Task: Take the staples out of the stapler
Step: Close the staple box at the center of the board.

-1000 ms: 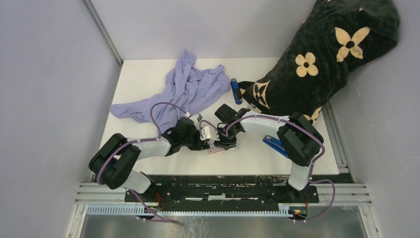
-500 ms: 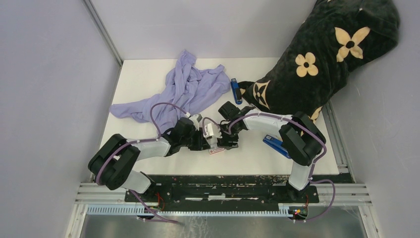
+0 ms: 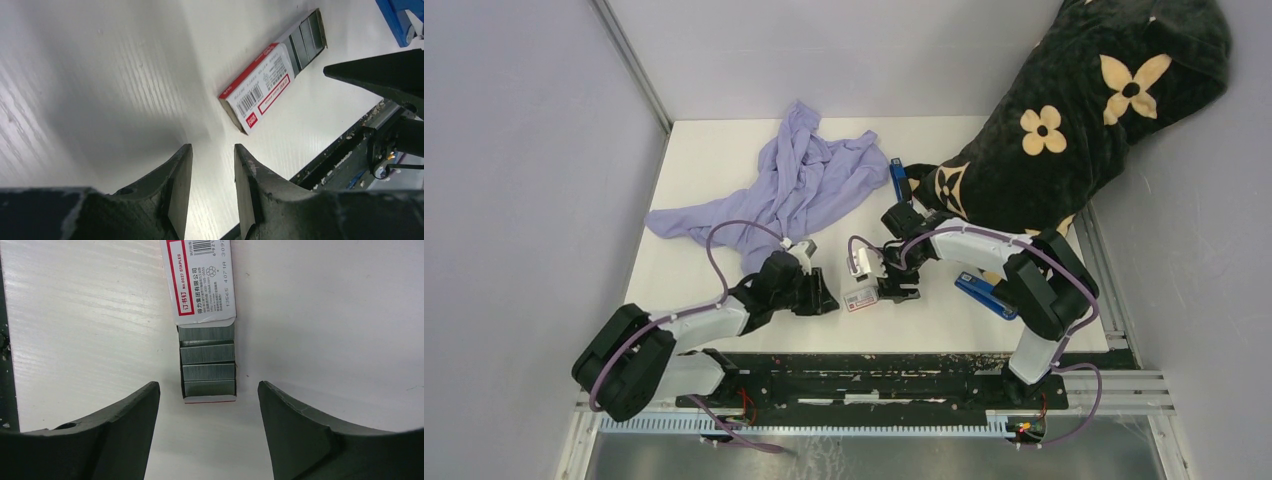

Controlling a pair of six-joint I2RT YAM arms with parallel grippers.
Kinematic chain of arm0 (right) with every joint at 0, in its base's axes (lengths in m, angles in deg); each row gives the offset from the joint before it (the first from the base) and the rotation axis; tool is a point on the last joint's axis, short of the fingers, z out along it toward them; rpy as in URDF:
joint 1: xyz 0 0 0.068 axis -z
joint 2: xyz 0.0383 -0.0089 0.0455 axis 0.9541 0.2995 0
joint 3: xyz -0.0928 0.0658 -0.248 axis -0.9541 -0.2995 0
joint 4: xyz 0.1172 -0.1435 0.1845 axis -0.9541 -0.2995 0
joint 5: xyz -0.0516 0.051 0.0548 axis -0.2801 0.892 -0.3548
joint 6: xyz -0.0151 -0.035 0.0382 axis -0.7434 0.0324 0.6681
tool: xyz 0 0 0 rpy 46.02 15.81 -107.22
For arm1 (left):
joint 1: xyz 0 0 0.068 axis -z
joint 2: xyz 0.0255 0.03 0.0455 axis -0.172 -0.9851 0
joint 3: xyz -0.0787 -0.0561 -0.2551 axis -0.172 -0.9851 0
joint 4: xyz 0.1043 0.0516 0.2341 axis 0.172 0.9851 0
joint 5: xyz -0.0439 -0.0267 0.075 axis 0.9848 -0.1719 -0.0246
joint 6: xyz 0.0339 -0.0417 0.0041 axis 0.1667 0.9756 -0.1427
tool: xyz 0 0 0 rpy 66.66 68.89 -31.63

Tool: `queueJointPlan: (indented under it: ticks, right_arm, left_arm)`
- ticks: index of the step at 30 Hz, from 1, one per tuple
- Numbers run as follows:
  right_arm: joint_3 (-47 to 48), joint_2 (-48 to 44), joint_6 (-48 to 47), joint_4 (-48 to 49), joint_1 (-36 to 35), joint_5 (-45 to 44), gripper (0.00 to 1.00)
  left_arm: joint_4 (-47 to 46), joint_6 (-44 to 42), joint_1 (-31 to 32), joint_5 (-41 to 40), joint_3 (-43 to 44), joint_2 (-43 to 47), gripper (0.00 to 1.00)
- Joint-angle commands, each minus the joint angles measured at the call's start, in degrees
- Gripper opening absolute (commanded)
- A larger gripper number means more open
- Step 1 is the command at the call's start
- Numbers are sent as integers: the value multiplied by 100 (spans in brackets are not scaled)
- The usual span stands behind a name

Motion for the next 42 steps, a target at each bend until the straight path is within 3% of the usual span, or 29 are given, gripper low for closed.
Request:
queueJointPlan:
  ticks: [1,10,15,24,42]
  right_arm:
    - [123,92,-103,-17,-136,-145,77]
    - [500,555,-79,-225,-356,-583,67]
    - [603,653,-177,-331,-454,-604,56]
    - [541,601,-320,-299,-596,-540,42]
    - [441,563,-295,-106,-822,-464,40]
  left_arm:
    - [-633,632,-21,252,-418,334,43]
    - [-1359,942,5,409,-574,-157,42]
    - [-1430,848,6,469,-397,-539,41]
    - [-1421,690,9,612,-102,-1117,29]
    - [-1242,462,3,648,216,-1466,26]
